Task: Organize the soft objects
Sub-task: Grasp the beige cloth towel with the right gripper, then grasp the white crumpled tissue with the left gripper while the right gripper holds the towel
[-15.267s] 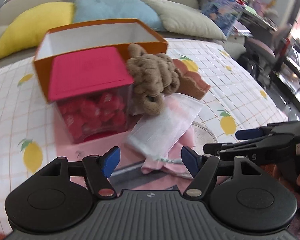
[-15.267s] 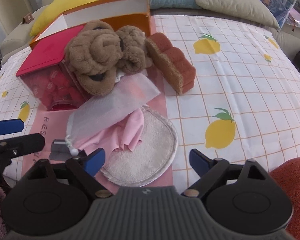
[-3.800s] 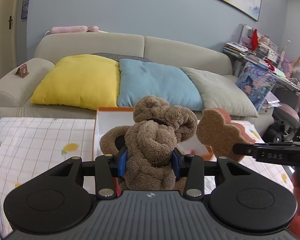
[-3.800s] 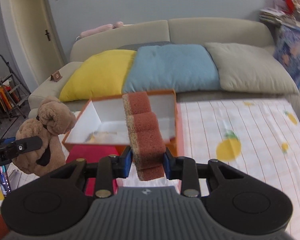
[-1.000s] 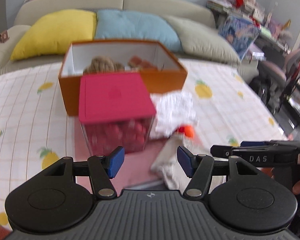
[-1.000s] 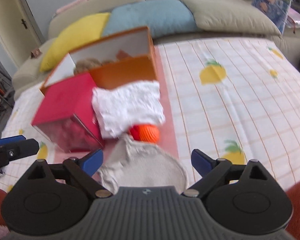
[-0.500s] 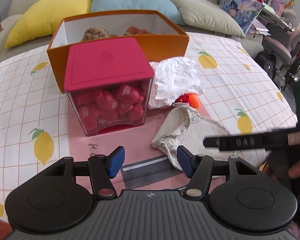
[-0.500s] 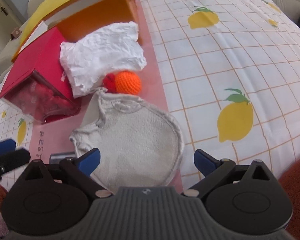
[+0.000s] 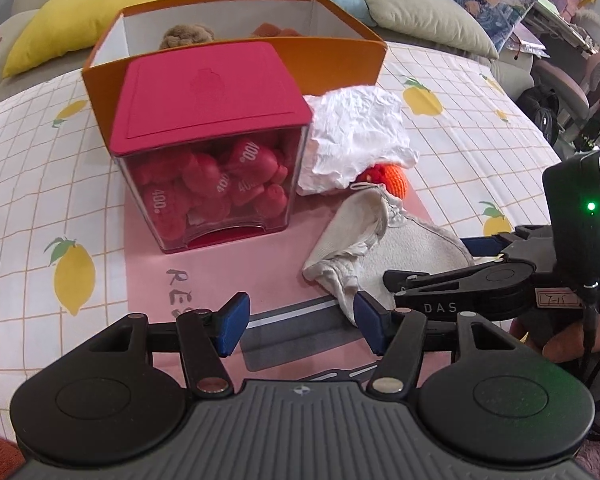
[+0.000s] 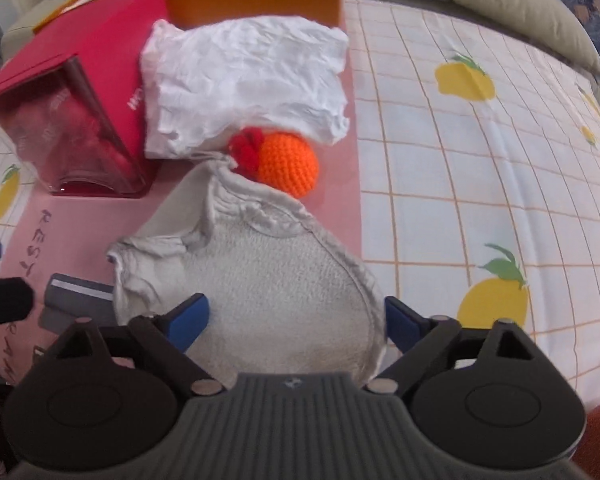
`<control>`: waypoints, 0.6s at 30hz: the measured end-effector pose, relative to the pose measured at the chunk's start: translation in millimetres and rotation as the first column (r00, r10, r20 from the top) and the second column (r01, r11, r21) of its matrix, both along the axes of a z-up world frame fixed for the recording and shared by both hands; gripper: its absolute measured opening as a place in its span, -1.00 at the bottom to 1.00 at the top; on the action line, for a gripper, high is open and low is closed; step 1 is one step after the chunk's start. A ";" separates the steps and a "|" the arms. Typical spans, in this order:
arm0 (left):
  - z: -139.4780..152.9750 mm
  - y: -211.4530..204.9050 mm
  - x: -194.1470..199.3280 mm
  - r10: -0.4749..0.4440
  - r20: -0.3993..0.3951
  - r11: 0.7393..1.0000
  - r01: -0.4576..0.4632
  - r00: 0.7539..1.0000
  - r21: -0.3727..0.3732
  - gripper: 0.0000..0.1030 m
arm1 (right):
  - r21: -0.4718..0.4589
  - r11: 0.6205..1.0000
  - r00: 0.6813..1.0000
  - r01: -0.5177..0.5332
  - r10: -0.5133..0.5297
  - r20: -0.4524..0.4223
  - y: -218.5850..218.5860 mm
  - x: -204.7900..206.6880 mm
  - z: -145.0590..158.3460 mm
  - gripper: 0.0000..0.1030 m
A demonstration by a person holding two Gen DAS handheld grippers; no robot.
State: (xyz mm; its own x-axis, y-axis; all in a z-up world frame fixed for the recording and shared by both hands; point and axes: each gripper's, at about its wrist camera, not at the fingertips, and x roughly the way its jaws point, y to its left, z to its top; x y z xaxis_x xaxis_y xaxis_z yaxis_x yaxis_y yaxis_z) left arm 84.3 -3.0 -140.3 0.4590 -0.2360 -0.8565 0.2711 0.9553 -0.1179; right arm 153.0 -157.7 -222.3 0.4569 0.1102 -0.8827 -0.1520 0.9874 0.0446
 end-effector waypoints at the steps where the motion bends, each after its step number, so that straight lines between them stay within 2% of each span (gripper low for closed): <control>1: -0.3 -1.1 -0.3 -0.004 -0.001 1.000 0.004 1.000 0.000 0.37 | 0.000 1.000 1.000 -0.004 0.004 0.004 -0.3 -0.7 0.3 0.66; 4: -0.9 -2.8 -0.8 -0.007 -0.003 1.000 0.007 1.000 0.004 0.37 | 0.000 0.999 0.999 -0.032 0.032 0.018 3.0 -6.1 3.7 0.49; 6: -1.6 -3.0 -0.6 -0.003 -0.006 1.000 0.003 1.000 0.008 0.37 | -0.008 0.998 0.997 -0.070 0.070 0.031 8.8 -9.7 6.5 0.19; 11: -0.6 -2.3 -0.4 0.012 -0.011 1.000 -0.012 1.000 0.005 0.36 | -0.009 0.993 0.992 -0.118 0.118 0.041 14.4 -13.5 9.3 -0.19; 12: -0.2 -2.5 -0.5 0.014 -0.011 1.000 -0.014 1.000 0.005 0.36 | -0.004 0.992 0.992 -0.123 0.123 0.041 14.8 -13.8 9.8 -0.32; 13: 0.3 -2.9 -0.6 0.015 -0.009 1.000 -0.015 1.000 0.006 0.36 | 0.006 0.991 0.991 -0.130 0.130 0.041 15.2 -14.5 10.5 -0.57; 14: 1.0 -3.6 -0.7 0.014 -0.007 1.000 -0.014 1.000 0.006 0.35 | 0.021 0.990 0.990 -0.138 0.137 0.037 15.6 -15.1 10.8 -0.70; 18: 7.9 -9.8 -3.5 -0.034 0.034 0.999 0.034 0.999 0.020 0.30 | 0.042 0.989 0.989 -0.142 0.140 0.046 14.5 -19.6 17.2 -0.78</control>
State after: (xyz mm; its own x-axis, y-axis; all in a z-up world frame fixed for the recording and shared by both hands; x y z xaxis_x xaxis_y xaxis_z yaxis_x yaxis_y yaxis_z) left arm 80.9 -12.8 -132.4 0.4799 -0.2357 -0.8451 0.3071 0.9474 -0.0899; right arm 133.4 -143.3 -205.0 0.4710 0.2158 -0.8554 -0.2924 0.9530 0.0794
